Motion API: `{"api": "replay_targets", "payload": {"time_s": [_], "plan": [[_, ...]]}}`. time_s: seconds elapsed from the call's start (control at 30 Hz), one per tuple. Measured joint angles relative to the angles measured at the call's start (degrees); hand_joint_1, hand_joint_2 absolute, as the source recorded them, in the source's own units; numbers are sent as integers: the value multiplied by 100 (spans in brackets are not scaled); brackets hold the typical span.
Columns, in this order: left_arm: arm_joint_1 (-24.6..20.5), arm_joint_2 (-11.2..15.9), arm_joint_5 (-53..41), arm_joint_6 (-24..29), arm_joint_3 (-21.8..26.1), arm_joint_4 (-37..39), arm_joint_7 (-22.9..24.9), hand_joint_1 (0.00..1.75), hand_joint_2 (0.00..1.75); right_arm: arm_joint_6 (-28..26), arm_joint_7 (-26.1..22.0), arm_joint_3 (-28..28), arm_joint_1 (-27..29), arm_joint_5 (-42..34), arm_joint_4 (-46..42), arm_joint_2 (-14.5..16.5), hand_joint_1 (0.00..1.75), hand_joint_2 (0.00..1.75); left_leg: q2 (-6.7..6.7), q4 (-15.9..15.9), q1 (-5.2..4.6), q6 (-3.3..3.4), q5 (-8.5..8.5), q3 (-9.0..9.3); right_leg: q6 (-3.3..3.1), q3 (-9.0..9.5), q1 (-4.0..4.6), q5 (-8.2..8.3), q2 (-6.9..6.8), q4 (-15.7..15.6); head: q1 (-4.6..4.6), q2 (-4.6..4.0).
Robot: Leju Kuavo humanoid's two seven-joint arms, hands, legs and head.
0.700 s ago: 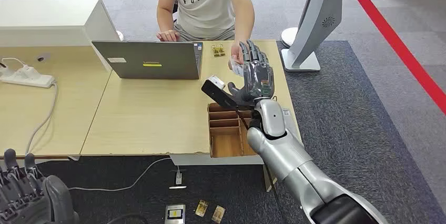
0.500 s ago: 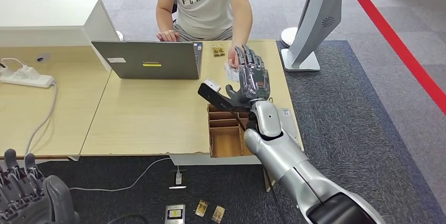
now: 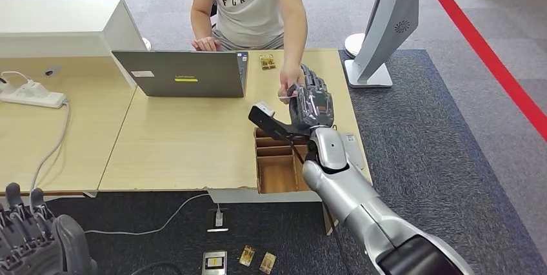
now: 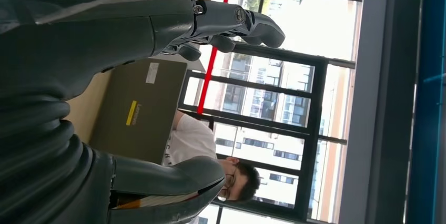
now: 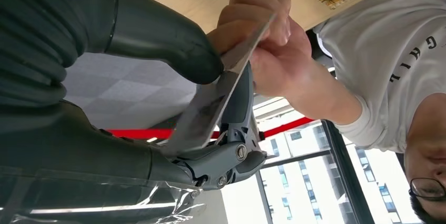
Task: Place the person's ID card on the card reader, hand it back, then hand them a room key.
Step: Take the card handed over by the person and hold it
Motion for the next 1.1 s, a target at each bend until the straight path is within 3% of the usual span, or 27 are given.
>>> {"api": "replay_targets", "payload": {"time_s": [0.37,0.77,1.1], "plan": [[-9,-32,148,0,39,-15,-1,0,175,-40,100,-54,40,-93,13,-205,175,175,1,1,0,0,0,0,0,-1,0,0,0,0,0,0],[9,-63,-392,0,41,-8,-1,0,175,-297,-214,-162,13,-344,12,-281,175,175,1,1,0,0,0,0,0,-1,0,0,1,0,0,0],[16,-81,-384,0,22,9,1,0,175,-407,-192,-464,39,-851,12,-668,175,175,0,4,-3,1,0,2,4,0,-3,3,0,-3,0,0]]}}
